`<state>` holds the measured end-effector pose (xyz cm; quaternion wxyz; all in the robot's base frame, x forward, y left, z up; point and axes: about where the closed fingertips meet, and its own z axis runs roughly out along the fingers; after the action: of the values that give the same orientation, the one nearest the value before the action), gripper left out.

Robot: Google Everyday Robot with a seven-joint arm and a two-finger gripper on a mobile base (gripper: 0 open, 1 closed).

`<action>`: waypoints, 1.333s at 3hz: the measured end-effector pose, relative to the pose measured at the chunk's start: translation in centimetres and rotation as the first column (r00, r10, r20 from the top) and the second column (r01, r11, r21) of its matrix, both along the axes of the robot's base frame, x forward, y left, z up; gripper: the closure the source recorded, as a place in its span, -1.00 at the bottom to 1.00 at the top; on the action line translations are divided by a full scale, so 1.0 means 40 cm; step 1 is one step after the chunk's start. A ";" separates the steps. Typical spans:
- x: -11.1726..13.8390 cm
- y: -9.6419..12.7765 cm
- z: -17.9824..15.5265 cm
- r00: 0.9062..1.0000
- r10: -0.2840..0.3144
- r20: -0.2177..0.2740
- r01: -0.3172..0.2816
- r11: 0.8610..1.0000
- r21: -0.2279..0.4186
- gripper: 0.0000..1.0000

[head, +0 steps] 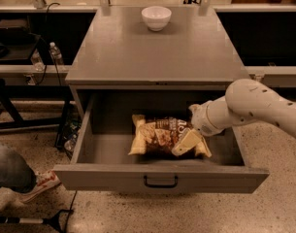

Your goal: Pick brown chip bag from top drawer and place on counter

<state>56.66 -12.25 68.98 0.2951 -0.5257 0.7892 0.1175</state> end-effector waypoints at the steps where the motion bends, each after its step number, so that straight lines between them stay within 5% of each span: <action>1: 0.019 0.022 -0.037 1.000 0.007 -0.004 -0.007 1.000 0.029 -1.00; 3: 0.021 0.049 -0.121 0.995 0.034 -0.090 -0.023 0.993 0.119 -1.00; 4: 0.013 0.048 -0.144 0.991 0.047 -0.129 -0.026 0.987 0.156 -0.65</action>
Offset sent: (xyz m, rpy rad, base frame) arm 0.0122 0.0194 -0.0530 0.1266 0.0918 0.0235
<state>57.17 -10.34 63.22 0.2795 -0.5069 0.7858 0.2180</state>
